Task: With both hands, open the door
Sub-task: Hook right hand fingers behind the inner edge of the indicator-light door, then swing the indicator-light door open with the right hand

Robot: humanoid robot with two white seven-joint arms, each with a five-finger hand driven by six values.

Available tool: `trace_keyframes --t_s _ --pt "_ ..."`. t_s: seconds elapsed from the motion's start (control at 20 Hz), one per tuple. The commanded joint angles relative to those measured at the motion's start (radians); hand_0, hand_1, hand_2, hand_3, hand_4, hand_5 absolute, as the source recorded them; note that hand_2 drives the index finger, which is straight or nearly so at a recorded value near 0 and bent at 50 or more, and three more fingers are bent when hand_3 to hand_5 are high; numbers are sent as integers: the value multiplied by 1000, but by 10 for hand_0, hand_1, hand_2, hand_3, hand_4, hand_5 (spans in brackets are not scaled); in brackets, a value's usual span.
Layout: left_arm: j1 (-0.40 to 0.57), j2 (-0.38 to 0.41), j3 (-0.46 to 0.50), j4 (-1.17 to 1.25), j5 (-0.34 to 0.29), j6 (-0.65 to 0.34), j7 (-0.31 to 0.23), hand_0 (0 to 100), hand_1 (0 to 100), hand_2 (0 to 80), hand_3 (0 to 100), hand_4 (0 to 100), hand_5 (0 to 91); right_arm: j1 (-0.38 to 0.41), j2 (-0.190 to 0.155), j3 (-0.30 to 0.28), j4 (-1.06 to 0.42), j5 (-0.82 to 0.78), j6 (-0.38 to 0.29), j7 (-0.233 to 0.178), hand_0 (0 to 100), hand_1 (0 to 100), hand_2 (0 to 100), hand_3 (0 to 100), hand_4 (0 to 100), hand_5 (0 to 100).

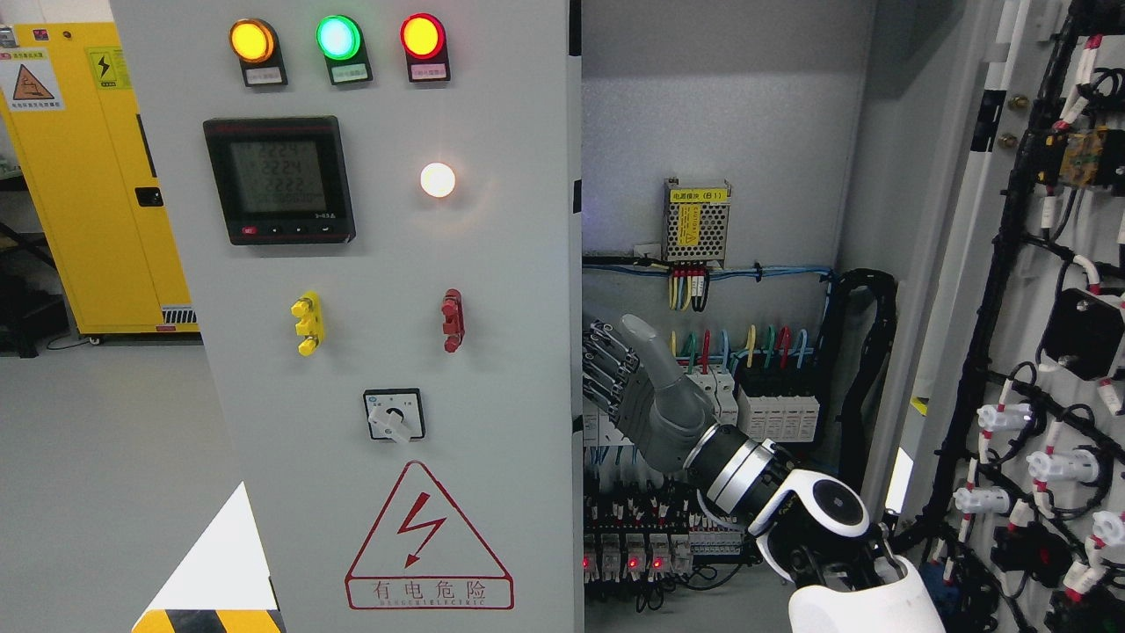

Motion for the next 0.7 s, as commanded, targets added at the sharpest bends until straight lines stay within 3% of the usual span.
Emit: trace_keyframes --t_s 0.0,0.35,0.5,0.65 --pt "0 8 0 -20 0 0 -2 320 118 0 0 0 0 -5 16 0 -12 -15 13 1 214 64 0 0 0 0" --pt "-1 8 0 -20 0 0 -2 320 117 0 0 0 0 -5 16 -2 -22 -18 27 4 214 64 0 0 0 0" --pt "-1 8 0 -20 0 0 -2 320 117 0 0 0 0 -5 16 -2 -22 -16 27 49 214 64 0 0 0 0" --pt "-1 8 2 -20 0 0 -2 320 117 0 0 0 0 -3 16 -2 -28 -16 27 50 214 64 0 0 0 0"
